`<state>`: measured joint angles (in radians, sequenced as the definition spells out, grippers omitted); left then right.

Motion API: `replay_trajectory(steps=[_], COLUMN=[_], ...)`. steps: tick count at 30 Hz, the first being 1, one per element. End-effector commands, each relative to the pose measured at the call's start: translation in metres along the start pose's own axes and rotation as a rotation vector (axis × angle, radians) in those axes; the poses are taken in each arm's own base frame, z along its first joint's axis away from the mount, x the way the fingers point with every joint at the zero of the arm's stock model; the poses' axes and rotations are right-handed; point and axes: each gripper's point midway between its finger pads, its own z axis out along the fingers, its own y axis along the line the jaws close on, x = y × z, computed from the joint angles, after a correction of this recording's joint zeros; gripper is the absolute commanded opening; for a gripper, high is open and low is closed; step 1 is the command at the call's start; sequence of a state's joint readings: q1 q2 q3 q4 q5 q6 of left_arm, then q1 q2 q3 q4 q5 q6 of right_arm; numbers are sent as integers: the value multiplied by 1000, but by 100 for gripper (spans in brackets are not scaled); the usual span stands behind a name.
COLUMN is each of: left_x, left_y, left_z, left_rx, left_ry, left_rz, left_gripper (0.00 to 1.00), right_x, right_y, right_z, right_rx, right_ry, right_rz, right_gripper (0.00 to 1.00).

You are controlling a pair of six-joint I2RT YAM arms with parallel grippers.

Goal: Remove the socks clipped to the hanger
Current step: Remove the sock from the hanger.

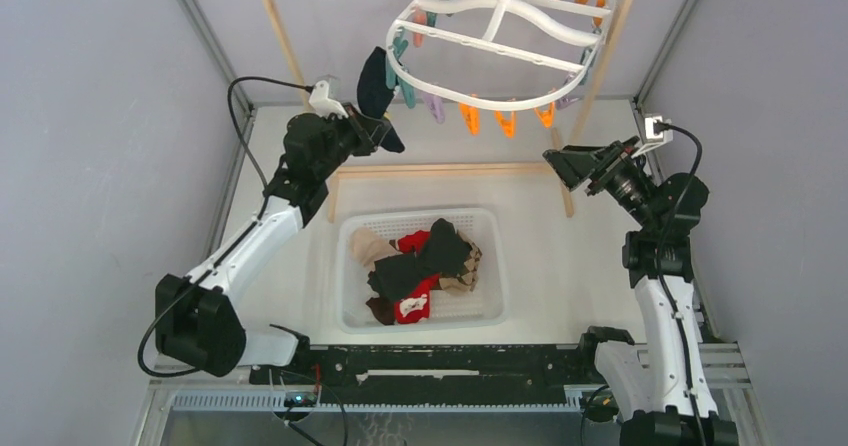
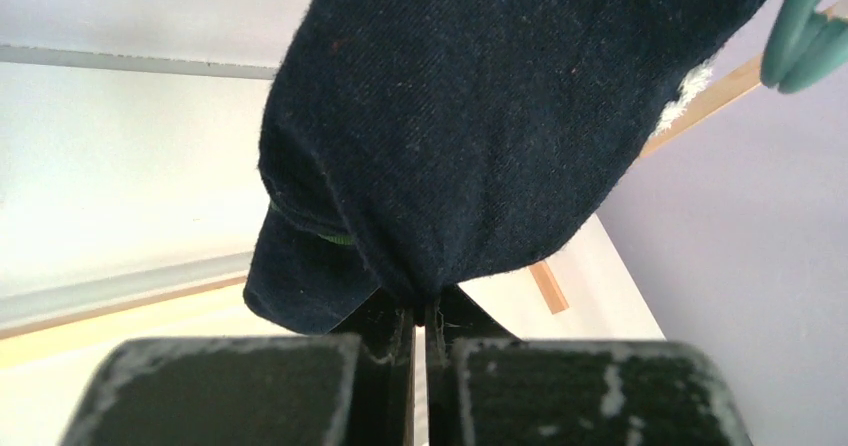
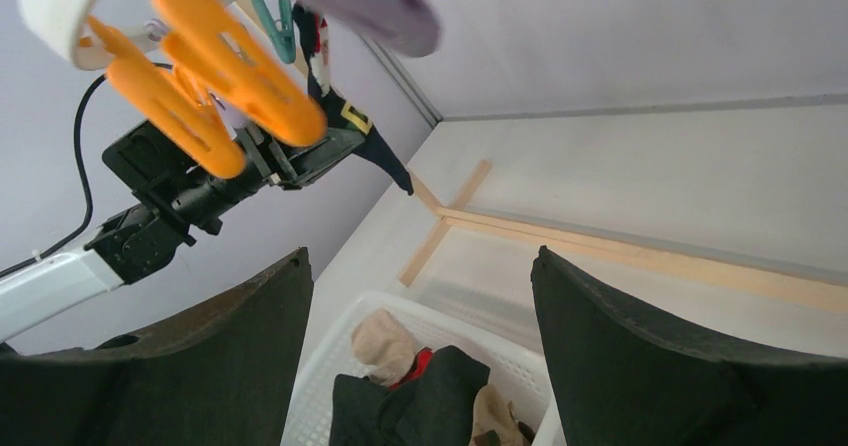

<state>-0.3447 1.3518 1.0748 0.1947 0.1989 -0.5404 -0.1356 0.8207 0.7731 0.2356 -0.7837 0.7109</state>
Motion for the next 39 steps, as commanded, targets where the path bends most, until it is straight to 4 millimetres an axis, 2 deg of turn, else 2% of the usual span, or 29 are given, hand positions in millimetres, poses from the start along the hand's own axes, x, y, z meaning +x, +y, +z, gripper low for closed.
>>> replay_trajectory(steps=[1,11,22,29,39], left_x=[-13,-22,-31,-26,-3], left_y=[-8,-18,-38,-62,-104], left_z=[-26,-65,-94,-105,-110], left_rx=[0,0,47,115,181], left_ry=[-53,-97,-102,-74,8], left_rz=[38,53,55,46,31], left_gripper=[0,0,0,0,0], right_x=[-9,-10,-6,-1,21], right_y=[12,14,18,28,43], right_z=[-9,-11,-11,-14,-21], right_rx=[11,22,17,-3,-20], right_ry=[-43,-48,-38,-28,31], right_rz=[-64,-45,-43,-49,-67], right_gripper=[86,86,86,86,86])
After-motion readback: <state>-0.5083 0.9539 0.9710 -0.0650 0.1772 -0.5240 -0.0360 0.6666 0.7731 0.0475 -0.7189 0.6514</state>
